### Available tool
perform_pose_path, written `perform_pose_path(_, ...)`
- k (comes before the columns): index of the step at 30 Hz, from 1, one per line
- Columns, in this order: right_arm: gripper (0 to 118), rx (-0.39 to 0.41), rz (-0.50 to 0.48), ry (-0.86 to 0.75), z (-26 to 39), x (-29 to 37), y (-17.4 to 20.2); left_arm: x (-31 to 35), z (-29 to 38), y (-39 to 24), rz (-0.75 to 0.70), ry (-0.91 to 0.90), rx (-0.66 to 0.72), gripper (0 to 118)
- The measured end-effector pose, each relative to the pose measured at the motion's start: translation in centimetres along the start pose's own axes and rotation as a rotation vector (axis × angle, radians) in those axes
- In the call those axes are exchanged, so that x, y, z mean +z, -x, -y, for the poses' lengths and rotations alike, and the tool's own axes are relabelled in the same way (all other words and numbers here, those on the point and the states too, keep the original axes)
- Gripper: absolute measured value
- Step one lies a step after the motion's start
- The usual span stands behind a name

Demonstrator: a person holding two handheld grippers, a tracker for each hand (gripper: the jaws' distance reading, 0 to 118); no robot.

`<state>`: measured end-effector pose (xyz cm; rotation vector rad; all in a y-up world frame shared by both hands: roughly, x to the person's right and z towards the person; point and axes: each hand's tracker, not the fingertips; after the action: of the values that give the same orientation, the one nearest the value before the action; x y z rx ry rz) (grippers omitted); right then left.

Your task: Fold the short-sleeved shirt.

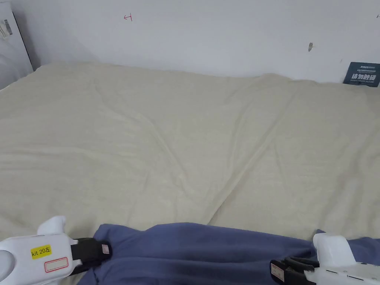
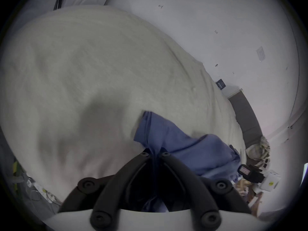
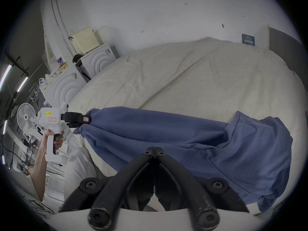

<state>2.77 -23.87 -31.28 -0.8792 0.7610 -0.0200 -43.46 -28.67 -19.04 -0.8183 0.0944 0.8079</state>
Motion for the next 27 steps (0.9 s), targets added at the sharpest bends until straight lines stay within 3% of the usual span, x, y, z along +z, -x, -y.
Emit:
perform_pose_path(14,0,-0.06,0.046,-0.02,0.3,2.6,-3.8,4.7,-0.6,-3.1,0.104,-0.098,-0.042,5)
perform_pose_path(21,0,-0.111,0.078,-0.067,1.2,4.9,-6.6,6.4,0.7,-13.3,0.155,-0.09,-0.252,5)
perform_pose_path(27,0,-0.177,0.091,-0.112,2.1,7.0,-9.7,0.4,2.7,-22.8,0.252,0.061,-0.4,5)
